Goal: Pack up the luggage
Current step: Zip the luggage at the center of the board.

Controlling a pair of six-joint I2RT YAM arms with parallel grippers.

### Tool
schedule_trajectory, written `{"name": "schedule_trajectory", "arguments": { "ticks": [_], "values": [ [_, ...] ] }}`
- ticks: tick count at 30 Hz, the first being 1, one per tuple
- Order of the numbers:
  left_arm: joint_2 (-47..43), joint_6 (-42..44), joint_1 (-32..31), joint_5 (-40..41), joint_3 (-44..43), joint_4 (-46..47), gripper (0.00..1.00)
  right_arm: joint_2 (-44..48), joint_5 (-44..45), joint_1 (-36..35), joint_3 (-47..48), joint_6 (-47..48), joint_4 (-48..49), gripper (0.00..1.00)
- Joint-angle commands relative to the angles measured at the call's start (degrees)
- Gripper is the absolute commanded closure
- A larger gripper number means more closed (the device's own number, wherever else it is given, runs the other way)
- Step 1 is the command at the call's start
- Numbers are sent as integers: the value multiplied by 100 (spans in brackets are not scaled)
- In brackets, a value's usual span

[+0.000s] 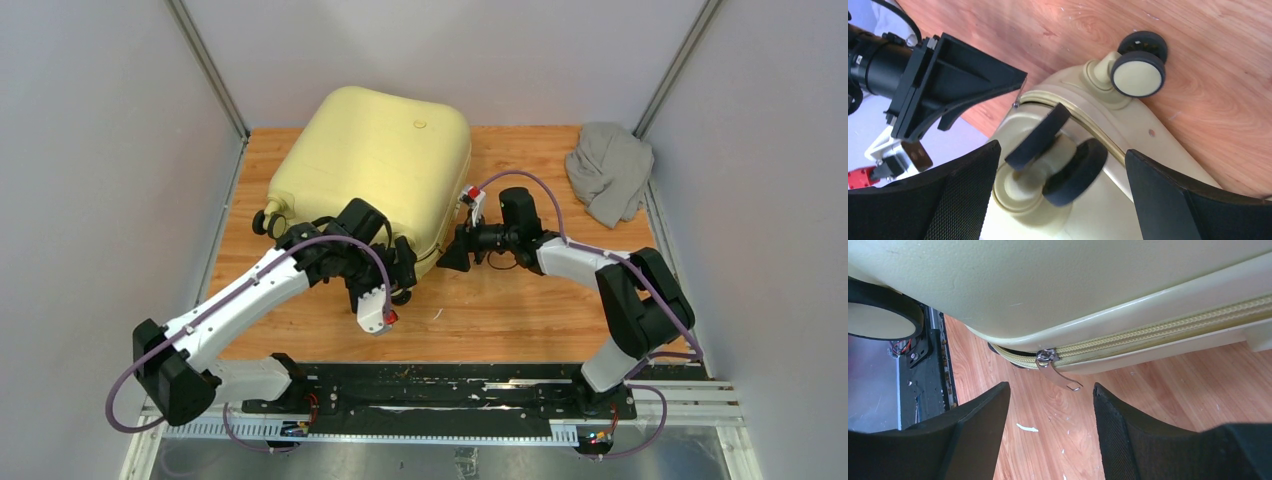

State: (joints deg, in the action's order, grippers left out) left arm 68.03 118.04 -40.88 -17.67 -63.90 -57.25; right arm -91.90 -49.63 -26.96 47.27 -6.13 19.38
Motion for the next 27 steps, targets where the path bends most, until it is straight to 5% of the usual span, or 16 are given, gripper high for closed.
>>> {"name": "schedule_trajectory", "arguments": {
  "ticks": [1, 6, 16, 27],
  "values": [
    [250, 3060, -177, 66, 117, 630, 0, -116, -213, 138, 58, -13, 172, 36],
    [456, 3416, -231, 354, 92, 856, 3, -118, -397, 295, 75, -127, 372, 40],
    [552, 3170, -293, 695, 32, 1218, 56, -303, -757, 305, 152, -359, 686, 43],
    [1089, 1875, -315, 1338, -644, 2506, 86, -723, -651, 418, 797, -345, 794, 47]
  ]
}}
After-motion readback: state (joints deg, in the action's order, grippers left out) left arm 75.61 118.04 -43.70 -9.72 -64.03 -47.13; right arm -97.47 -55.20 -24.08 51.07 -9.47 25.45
